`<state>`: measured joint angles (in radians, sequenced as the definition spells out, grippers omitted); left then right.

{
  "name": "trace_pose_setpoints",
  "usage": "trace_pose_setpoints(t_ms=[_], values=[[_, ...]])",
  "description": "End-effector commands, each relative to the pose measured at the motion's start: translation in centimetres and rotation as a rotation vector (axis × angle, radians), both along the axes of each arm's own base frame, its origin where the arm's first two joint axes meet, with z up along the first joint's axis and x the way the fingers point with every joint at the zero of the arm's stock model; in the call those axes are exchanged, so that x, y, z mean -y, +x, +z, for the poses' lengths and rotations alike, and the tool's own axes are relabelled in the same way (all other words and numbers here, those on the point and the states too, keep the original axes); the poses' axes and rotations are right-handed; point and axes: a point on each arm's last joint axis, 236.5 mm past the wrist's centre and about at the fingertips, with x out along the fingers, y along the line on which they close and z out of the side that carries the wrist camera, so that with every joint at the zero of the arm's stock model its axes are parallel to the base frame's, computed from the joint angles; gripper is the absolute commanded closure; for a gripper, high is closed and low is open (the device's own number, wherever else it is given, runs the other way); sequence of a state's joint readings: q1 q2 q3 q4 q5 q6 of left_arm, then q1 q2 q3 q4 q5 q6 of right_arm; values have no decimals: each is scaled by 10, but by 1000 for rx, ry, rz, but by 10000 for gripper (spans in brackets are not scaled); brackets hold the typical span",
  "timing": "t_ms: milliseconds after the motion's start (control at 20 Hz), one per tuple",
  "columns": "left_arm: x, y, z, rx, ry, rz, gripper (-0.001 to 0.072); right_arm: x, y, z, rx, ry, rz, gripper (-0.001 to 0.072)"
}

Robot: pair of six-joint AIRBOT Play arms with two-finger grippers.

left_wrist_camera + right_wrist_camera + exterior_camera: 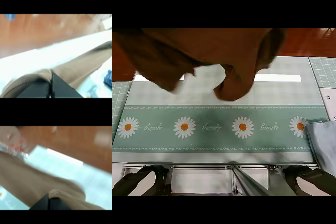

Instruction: Fold the shirts.

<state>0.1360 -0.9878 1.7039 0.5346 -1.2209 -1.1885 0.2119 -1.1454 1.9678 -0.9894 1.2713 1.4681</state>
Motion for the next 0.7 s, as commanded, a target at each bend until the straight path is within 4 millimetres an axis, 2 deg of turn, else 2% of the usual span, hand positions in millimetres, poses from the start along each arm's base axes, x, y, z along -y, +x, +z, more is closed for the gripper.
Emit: trace_pose_setpoints(t_ms=[0, 200, 350, 500, 650], values=[[15, -72, 66, 158, 46, -44, 687, 21, -66, 55, 149, -17, -15, 689], [25, -113, 59, 144, 102, -91, 687, 31, -119, 75, 225, -26, -3, 689], [28, -129, 50, 129, 109, -99, 687, 34, -139, 77, 238, -34, 5, 689], [26, -120, 17, 28, 90, -104, 687, 25, -133, 58, 169, -38, 45, 689], [26, -97, -45, -160, 57, -129, 687, 14, -102, 8, 14, -51, 67, 689]])
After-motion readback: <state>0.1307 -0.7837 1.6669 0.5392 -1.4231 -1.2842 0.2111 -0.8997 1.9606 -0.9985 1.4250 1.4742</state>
